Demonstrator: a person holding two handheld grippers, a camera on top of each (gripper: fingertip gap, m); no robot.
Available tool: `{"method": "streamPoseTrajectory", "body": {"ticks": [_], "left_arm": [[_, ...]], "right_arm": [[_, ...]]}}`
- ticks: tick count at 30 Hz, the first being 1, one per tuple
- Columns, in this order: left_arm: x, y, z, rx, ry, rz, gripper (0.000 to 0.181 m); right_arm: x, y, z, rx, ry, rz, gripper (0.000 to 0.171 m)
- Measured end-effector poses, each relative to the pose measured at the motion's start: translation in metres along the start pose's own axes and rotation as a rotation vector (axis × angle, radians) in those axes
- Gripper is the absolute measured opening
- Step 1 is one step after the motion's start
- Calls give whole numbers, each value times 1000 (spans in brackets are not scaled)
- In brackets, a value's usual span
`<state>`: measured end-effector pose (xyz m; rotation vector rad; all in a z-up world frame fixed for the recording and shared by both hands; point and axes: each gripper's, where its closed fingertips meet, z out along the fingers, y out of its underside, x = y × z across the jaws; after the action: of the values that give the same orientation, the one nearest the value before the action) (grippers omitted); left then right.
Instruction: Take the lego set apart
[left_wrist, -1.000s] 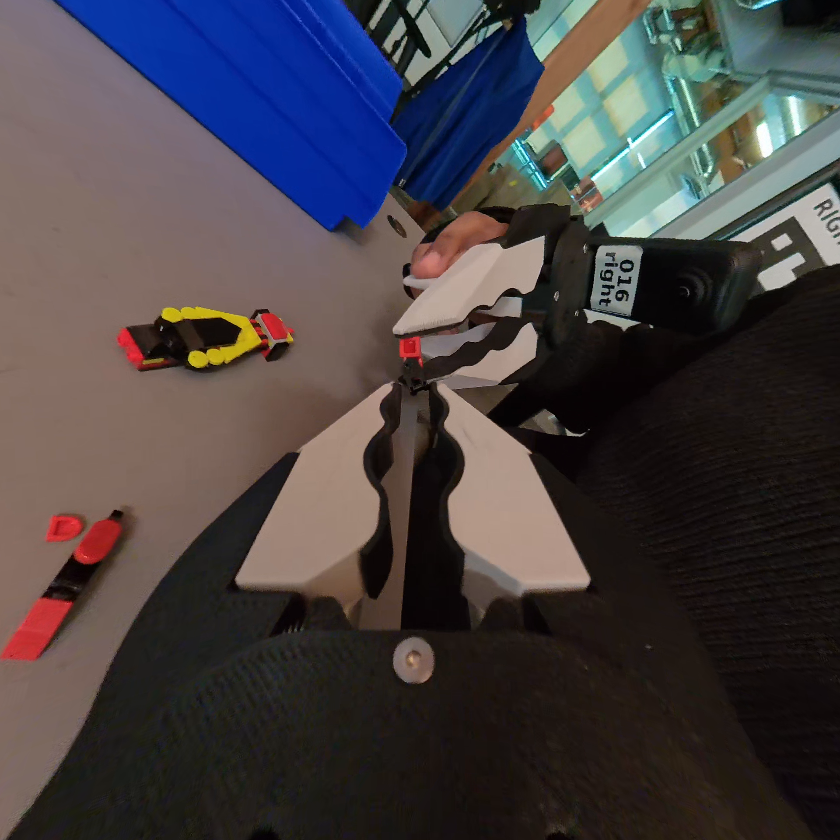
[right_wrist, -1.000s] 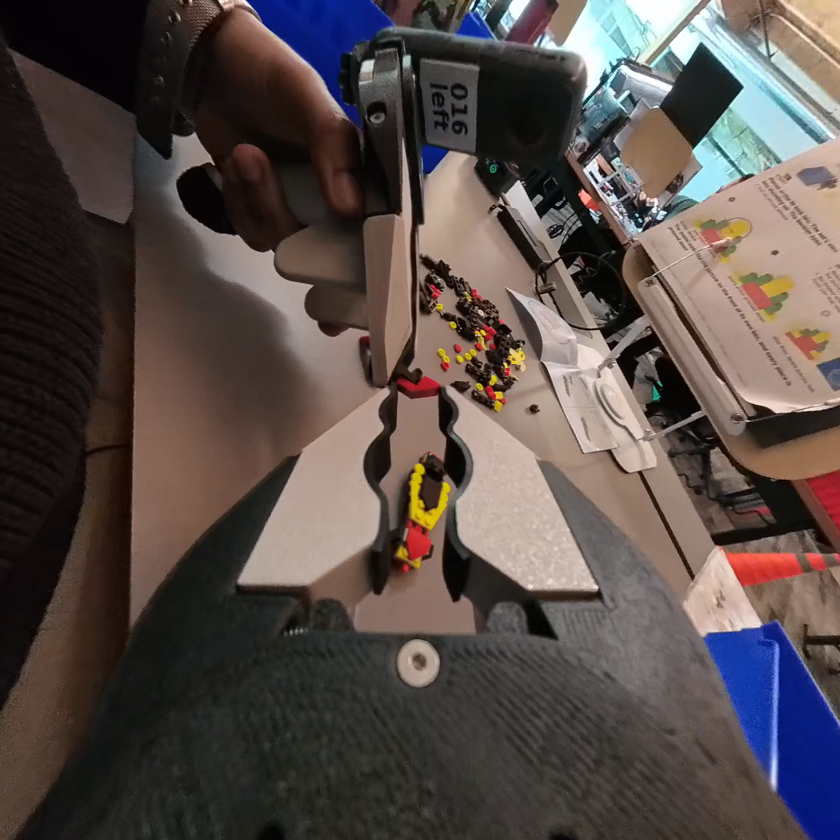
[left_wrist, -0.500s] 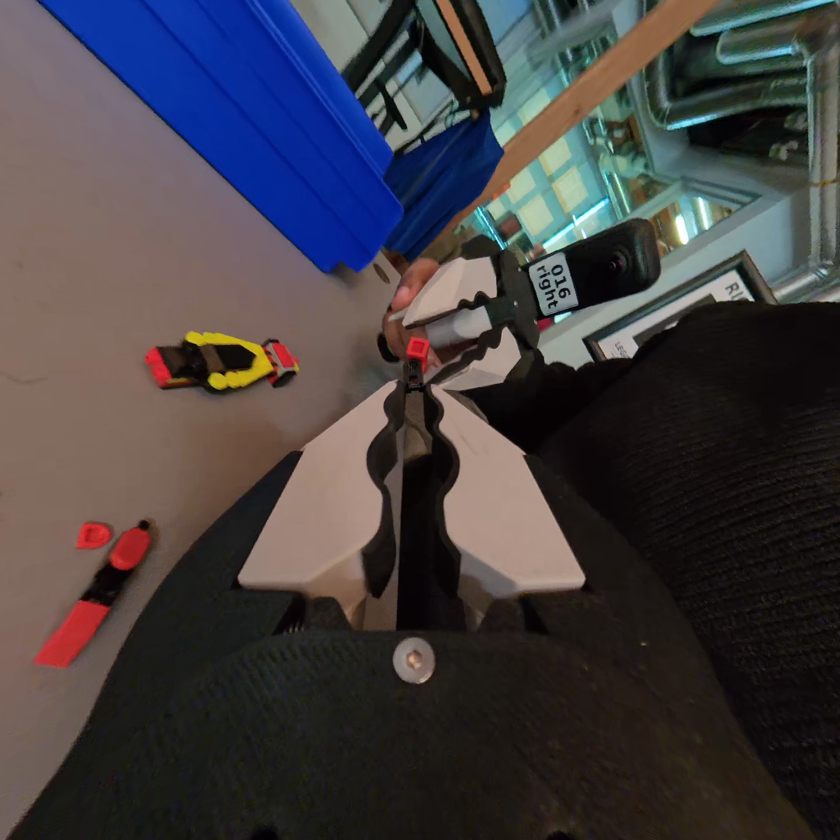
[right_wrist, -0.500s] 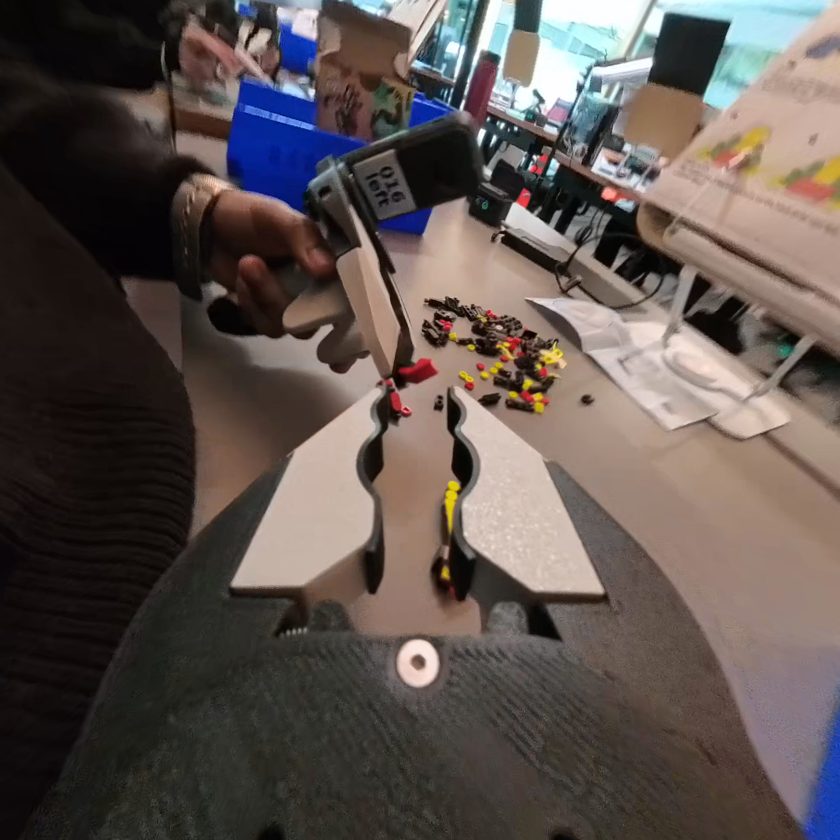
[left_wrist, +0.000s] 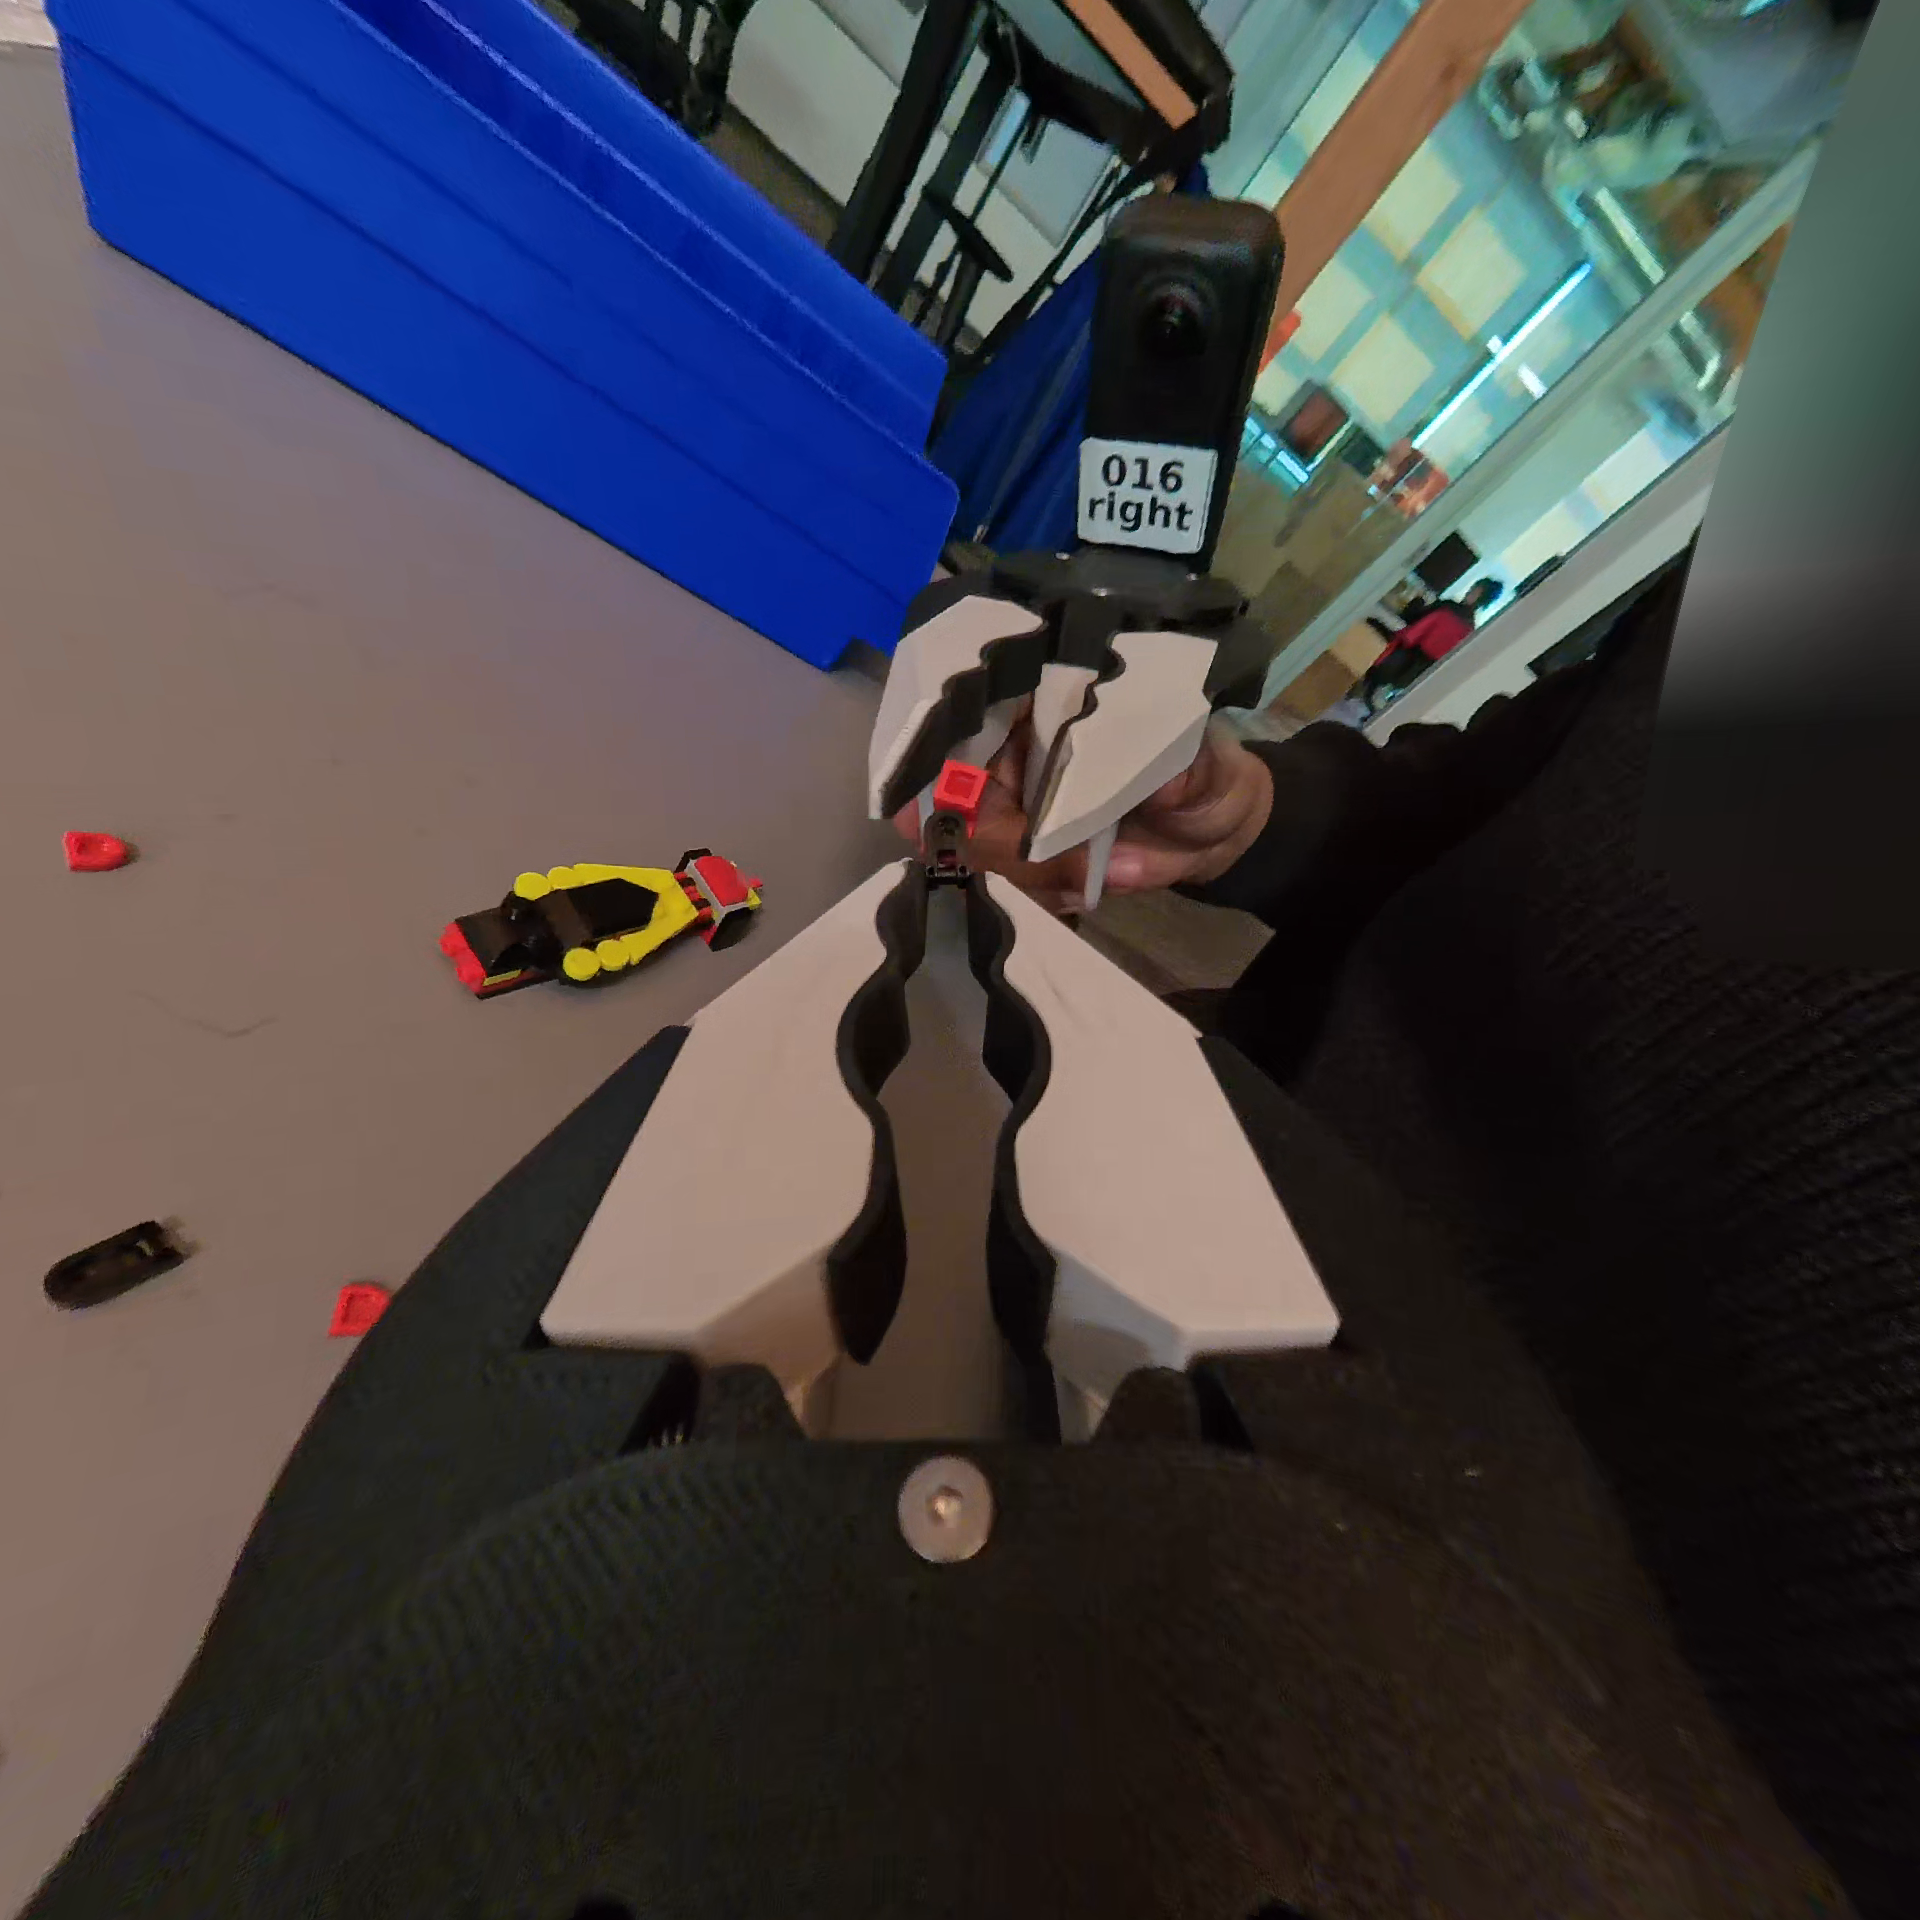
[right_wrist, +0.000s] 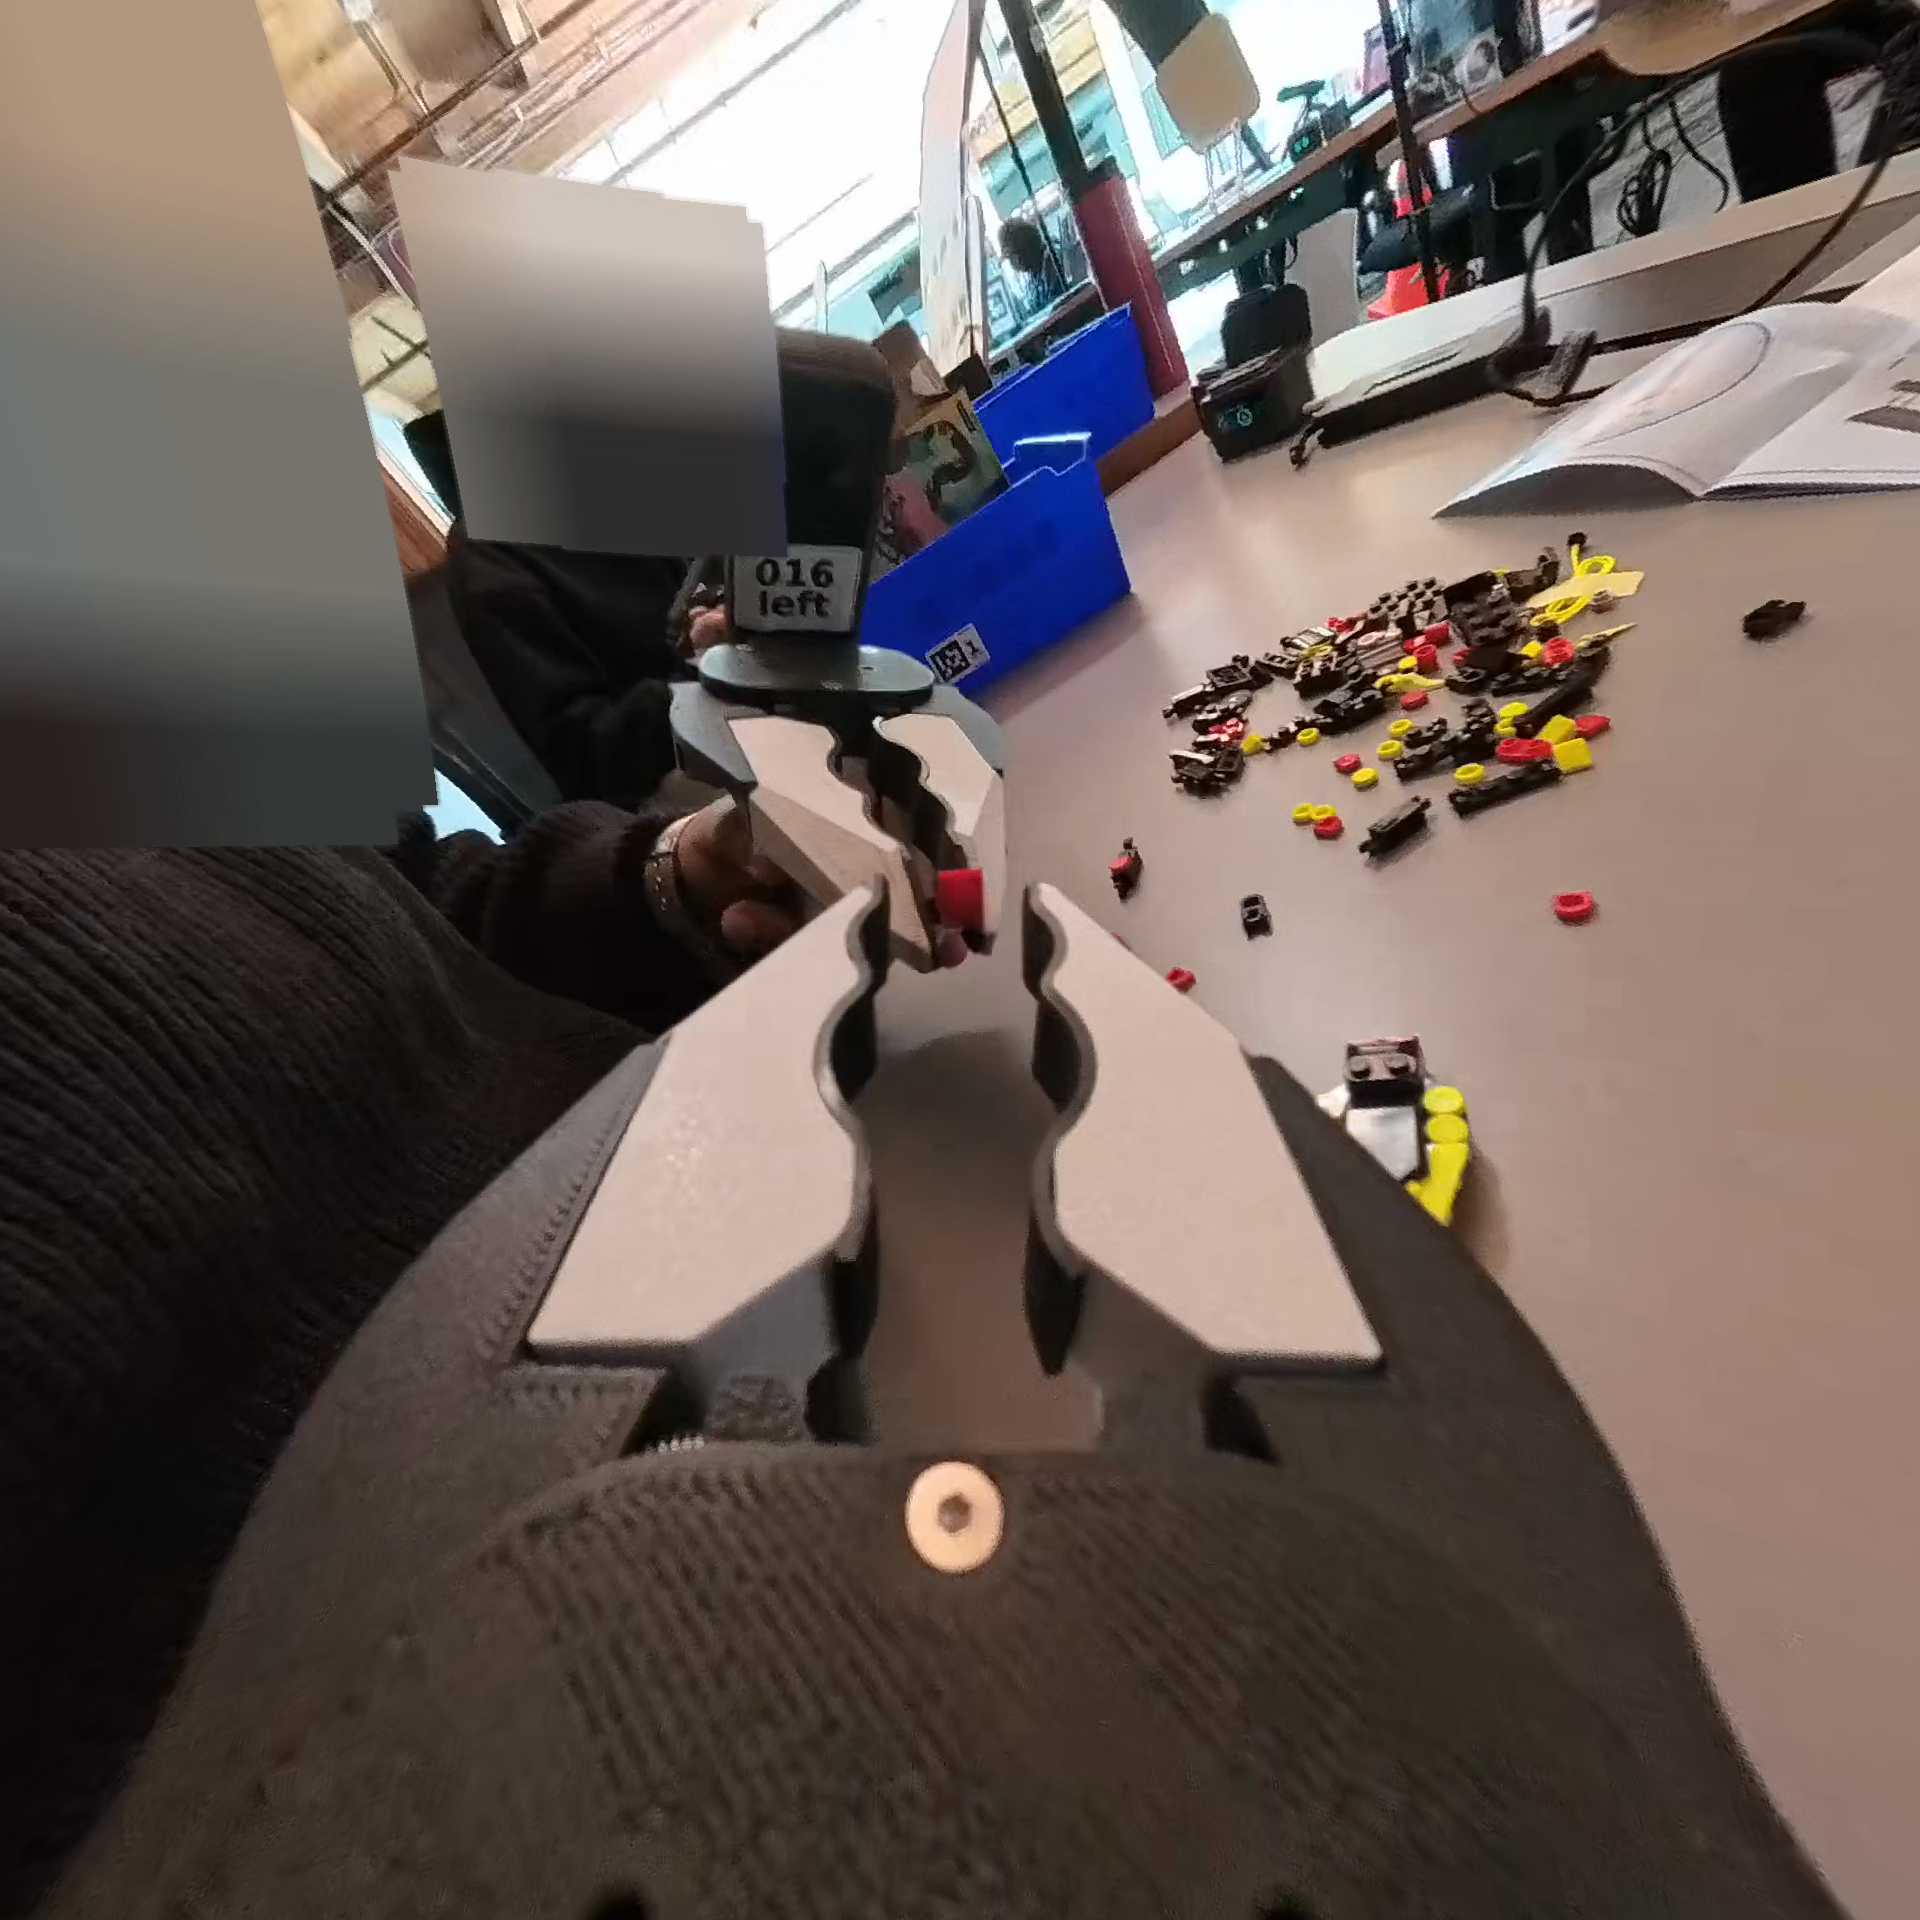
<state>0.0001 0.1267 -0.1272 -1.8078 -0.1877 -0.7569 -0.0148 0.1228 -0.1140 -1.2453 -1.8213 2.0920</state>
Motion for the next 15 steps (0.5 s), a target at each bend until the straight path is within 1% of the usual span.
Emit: {"method": "streamPoseTrajectory", "body": {"ticks": [1, 2, 5, 8, 10, 12, 13, 14, 15], "left_arm": [[0, 1, 1, -14, -11, 19, 6], [3, 3, 1, -27, -2, 34, 7], [4, 7, 2, -58, -7, 64, 7], [4, 12, 2, -89, -19, 107, 7], [-1, 20, 1, -136, -57, 153, 7], [-3, 27, 1, -175, -80, 195, 7], [-3, 28, 2, -181, -81, 204, 7], [-1, 30, 3, -189, -72, 209, 7], [0, 31, 4, -198, -74, 218, 7]], "right_arm": [[-2, 0, 0, -3, -9, -5, 14], [-1, 0, -1, -4, -6, -8, 7], [-4, 4, -3, -44, -36, -21, 7], [-5, 9, -3, -88, -37, -94, 7], [-7, 8, -7, -103, -47, -121, 11], [-6, 7, -11, -108, -44, -138, 1], [-5, 7, -12, -114, -44, -149, 0], [-4, 9, -12, -123, -37, -160, 6], [-3, 11, -11, -136, -29, -169, 19]]}}
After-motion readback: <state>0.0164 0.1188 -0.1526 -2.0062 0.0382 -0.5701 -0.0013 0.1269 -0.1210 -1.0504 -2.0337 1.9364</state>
